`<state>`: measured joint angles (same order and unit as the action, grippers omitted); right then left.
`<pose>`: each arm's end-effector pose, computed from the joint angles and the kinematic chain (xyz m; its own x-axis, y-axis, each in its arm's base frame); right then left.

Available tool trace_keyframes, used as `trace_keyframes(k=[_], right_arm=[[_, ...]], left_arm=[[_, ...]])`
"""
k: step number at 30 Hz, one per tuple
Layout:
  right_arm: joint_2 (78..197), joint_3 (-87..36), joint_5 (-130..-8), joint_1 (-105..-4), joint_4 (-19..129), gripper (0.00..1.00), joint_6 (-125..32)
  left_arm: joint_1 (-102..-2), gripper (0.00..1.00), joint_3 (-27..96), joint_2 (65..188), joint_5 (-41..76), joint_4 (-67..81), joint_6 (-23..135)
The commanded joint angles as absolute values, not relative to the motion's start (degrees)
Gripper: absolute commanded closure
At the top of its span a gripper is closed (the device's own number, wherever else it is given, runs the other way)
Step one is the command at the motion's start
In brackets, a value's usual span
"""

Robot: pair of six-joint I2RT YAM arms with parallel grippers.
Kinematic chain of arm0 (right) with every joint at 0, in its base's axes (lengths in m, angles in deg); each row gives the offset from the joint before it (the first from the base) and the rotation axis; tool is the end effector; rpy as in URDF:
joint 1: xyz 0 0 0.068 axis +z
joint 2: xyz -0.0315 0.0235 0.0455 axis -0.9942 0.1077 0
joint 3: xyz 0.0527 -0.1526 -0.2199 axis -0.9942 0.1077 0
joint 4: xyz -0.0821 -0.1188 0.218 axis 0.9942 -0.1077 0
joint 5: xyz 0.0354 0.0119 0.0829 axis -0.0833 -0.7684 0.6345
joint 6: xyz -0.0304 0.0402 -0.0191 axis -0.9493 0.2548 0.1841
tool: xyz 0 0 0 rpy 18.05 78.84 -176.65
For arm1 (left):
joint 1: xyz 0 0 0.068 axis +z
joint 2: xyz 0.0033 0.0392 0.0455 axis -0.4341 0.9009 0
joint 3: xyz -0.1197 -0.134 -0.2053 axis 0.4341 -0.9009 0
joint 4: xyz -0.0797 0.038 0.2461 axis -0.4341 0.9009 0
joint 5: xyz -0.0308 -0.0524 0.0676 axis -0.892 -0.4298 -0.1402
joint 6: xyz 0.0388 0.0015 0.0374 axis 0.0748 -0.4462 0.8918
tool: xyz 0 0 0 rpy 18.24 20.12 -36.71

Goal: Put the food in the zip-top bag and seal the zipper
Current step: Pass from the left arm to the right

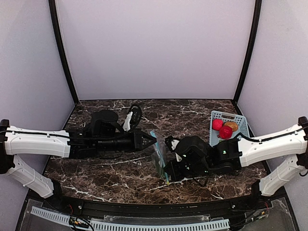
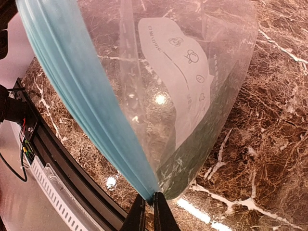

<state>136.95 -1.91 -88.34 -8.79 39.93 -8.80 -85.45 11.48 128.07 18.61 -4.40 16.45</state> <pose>0.0843 0.2860 0.2331 -0.7640 -0.2046 -0.6120 -0.5193 0.7578 0.3950 0.1533 -0.2713 0.2834 -0.7914 -0.1759 -0.5854 0.4806 0.4129 -0.7737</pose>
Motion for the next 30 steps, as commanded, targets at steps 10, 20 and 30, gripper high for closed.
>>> trace_keyframes(k=[10,20,30], right_arm=[[135.5,-1.2,-89.1,-8.0,40.8,0.76,-9.7],[133.7,1.1,-88.4,-6.8,41.8,0.68,-10.2],[136.3,-0.8,-89.0,-6.7,41.3,0.68,-10.5]], left_arm=[[-85.1,0.99,11.8,127.6,17.6,-3.8,16.8],[-85.1,0.99,11.9,127.6,17.7,-3.8,16.9],[-85.1,0.99,12.0,127.6,17.6,-3.8,16.8]])
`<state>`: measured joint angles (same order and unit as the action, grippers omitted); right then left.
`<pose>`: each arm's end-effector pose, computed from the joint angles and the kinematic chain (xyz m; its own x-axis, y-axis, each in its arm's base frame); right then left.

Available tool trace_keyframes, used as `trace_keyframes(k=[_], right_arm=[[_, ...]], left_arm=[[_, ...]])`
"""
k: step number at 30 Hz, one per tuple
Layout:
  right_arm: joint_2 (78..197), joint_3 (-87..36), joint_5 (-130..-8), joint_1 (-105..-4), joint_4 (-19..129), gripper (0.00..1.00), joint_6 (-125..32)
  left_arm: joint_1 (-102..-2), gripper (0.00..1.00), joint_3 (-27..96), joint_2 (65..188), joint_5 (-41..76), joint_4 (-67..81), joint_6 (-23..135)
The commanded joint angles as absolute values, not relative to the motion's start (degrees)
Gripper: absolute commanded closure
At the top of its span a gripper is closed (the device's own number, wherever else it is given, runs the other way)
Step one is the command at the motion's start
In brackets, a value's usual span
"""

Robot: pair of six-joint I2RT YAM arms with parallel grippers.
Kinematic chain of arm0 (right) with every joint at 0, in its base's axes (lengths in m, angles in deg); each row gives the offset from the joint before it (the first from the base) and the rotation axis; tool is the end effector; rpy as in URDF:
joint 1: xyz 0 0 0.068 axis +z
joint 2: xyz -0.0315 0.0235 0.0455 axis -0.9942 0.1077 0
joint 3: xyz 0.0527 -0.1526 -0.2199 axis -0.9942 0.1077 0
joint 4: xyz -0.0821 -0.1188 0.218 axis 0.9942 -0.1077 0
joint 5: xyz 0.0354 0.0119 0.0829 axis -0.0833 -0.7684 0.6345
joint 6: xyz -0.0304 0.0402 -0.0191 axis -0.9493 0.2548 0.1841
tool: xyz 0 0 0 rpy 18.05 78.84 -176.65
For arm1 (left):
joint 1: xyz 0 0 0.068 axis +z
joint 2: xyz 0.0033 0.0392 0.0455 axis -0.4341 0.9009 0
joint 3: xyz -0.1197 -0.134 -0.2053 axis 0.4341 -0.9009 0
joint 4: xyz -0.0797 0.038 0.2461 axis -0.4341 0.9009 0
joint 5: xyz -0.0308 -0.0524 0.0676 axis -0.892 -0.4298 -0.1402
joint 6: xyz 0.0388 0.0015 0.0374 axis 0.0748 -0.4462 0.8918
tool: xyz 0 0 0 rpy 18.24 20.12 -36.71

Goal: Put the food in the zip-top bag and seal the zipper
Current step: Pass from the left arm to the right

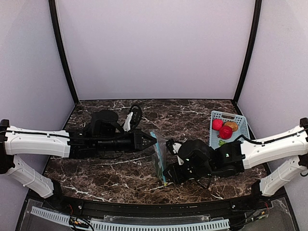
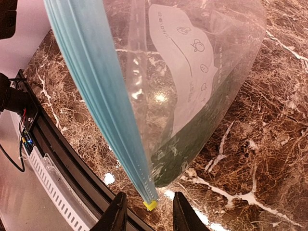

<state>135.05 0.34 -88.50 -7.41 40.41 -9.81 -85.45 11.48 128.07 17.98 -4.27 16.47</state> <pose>0.0754 0.2793 0.2302 -0.7482 -0.2335 -0.6211 -0.5502 0.7415 0.3841 0.1529 -0.2714 0.2832 -0.7951 -0.1669 -0.5830 0.4825 0.4083 -0.7749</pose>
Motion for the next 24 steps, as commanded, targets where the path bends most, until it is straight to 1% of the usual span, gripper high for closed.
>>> trace_keyframes(k=[1,7,13,24], right_arm=[[136.7,-1.0,-89.1,-6.8,41.3,0.68,-10.6],[137.7,-1.0,-89.5,-6.8,41.4,0.71,-9.6],[138.0,-1.2,-90.9,-6.8,41.1,0.78,-8.9],[140.5,-3.6,-95.7,-6.8,39.6,0.83,-7.7]], left_arm=[[-85.1,0.99,12.0,127.6,17.6,-3.8,16.8],[-85.1,0.99,12.0,127.5,17.6,-3.6,16.9],[-85.1,0.99,12.0,127.5,17.3,-3.6,16.9],[-85.2,0.99,11.9,127.6,16.7,-3.6,16.7]])
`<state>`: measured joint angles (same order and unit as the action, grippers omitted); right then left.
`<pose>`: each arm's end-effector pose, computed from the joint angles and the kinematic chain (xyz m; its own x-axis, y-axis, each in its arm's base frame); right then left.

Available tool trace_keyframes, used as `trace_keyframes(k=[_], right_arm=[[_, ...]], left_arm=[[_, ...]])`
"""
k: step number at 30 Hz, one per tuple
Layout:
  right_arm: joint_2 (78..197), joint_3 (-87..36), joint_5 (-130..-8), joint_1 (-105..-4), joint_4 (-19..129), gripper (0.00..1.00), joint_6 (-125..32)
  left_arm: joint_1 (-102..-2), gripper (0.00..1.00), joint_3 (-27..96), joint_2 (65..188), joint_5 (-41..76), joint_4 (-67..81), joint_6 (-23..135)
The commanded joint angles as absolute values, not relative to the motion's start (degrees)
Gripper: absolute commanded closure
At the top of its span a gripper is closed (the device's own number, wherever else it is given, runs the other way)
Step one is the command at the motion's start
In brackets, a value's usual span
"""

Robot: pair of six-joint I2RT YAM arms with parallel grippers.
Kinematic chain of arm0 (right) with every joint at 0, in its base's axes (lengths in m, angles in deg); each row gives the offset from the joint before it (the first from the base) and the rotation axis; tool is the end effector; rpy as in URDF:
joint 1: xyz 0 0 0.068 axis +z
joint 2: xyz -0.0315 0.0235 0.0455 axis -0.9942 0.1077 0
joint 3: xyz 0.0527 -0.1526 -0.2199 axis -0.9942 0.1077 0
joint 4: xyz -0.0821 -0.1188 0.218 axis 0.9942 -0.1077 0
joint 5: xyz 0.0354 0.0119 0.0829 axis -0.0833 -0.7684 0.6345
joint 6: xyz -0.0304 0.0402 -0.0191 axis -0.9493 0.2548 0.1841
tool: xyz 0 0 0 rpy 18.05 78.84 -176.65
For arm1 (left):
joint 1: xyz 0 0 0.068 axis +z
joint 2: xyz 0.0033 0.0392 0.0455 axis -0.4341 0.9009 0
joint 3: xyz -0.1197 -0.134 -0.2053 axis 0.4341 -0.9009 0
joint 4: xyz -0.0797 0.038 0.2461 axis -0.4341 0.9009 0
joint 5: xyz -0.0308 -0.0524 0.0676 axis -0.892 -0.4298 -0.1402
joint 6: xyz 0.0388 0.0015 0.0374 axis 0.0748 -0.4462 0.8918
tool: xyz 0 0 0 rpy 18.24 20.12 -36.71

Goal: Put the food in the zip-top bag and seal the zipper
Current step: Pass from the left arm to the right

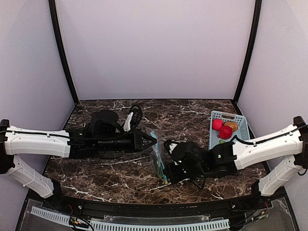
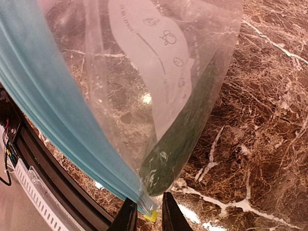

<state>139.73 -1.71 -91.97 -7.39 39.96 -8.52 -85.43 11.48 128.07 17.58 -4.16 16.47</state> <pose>0.0805 0.2919 0.2188 -0.7513 -0.2236 -0.6209 -0.5119 0.7913 0.3344 0.1528 -0.2714 0.2830 -0.7976 -0.1614 -0.5812 0.4832 0.4058 -0.7758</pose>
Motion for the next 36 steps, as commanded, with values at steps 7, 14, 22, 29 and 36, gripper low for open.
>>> trace_keyframes(k=[7,14,22,29,36], right_arm=[[141.4,-6.3,-98.4,-6.7,39.5,0.84,-9.3],[142.4,-8.4,-99.0,-6.7,41.9,0.85,-10.9],[141.9,-9.8,-100.3,-6.8,41.6,1.00,-9.0],[140.2,-9.8,-100.2,-6.8,41.4,1.00,-8.2],[139.6,-9.8,-100.2,-6.9,41.3,1.00,-8.4]], left_arm=[[-85.2,0.99,11.3,127.2,16.7,-3.6,16.5],[-85.2,0.99,10.8,127.8,16.4,-3.9,16.4],[-85.1,0.88,10.5,127.4,15.7,-3.4,20.2],[-85.9,0.31,9.0,127.5,13.6,-2.1,24.1],[-87.6,0.45,10.5,129.5,16.2,2.9,25.7]])
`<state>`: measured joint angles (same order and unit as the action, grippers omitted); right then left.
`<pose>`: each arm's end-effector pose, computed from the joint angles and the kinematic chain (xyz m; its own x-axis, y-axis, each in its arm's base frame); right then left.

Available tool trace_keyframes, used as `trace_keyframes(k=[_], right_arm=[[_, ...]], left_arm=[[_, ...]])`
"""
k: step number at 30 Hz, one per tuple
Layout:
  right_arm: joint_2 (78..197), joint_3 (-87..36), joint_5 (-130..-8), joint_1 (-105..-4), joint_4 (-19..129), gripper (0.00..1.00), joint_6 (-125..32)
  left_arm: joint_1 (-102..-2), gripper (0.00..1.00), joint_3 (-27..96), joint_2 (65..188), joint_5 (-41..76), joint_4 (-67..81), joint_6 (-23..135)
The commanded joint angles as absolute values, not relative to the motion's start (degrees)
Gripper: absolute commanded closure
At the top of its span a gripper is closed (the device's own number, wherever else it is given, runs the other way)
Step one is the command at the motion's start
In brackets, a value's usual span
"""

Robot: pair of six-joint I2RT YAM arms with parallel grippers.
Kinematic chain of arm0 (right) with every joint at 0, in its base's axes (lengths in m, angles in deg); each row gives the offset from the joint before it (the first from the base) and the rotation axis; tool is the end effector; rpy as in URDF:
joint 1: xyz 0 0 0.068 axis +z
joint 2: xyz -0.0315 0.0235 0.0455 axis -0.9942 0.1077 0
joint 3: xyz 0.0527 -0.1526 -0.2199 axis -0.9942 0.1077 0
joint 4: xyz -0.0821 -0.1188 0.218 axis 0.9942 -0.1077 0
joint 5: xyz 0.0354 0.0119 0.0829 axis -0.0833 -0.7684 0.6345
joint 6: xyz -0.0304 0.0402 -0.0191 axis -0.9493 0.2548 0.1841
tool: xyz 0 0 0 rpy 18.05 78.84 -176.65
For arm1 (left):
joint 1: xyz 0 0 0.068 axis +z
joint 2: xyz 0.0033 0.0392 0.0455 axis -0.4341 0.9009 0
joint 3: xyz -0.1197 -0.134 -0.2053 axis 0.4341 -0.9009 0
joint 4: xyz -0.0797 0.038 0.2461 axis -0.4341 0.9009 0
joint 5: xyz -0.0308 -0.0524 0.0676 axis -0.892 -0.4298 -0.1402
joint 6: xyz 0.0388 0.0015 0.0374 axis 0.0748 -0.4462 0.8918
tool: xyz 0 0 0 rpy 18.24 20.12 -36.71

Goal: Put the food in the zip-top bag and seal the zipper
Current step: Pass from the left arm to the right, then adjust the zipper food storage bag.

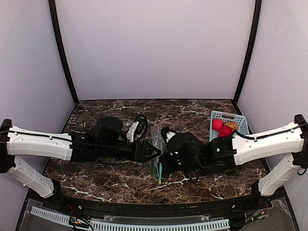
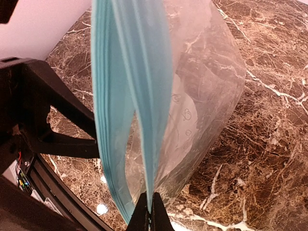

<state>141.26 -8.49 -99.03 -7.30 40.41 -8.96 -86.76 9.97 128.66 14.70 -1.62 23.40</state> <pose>0.0886 0.3101 0.2505 -0.6903 -0.1164 -0.7141 -0.4846 0.8073 0.3368 0.1437 -0.2734 0.2663 -0.7724 -0.0161 -0.6350 0.5693 0.4258 -0.7033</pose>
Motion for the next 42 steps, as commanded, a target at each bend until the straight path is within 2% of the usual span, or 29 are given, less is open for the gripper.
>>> trace_keyframes(k=[1,3,12,22,27,30,32,38,42], right_arm=[[139.5,-9.7,-100.2,-6.8,41.2,1.00,-8.3],[139.3,-9.6,-100.3,-6.8,41.1,1.00,-7.9],[139.6,-9.9,-100.1,-6.9,41.0,1.00,-7.8],[139.7,-9.9,-99.3,-6.8,41.0,1.00,-8.4],[139.7,-9.7,-99.2,-6.9,40.9,1.00,-8.2],[139.7,-9.7,-99.9,-6.9,40.0,1.00,-7.3],[139.6,-9.9,-101.1,-7.1,37.8,1.00,-5.7],[136.5,-8.3,-103.6,-8.9,32.5,1.00,-0.8],[134.4,-6.4,-103.1,-10.7,31.3,1.00,0.3]], left_arm=[[-87.7,0.51,10.4,129.5,16.6,3.1,25.7],[-87.8,0.56,10.3,129.5,17.4,3.8,25.7],[-88.5,0.62,9.2,129.8,19.0,5.1,25.3],[-88.5,0.64,10.8,132.5,18.5,2.4,25.6],[-88.5,0.79,10.8,133.1,18.6,0.8,25.5],[-88.5,0.93,10.6,132.7,19.6,0.6,25.5],[-88.5,0.98,10.5,132.0,21.8,1.9,25.4],[-88.5,0.99,10.1,127.1,34.5,15.1,23.8],[-88.5,0.99,9.2,124.2,37.8,16.7,23.7]])
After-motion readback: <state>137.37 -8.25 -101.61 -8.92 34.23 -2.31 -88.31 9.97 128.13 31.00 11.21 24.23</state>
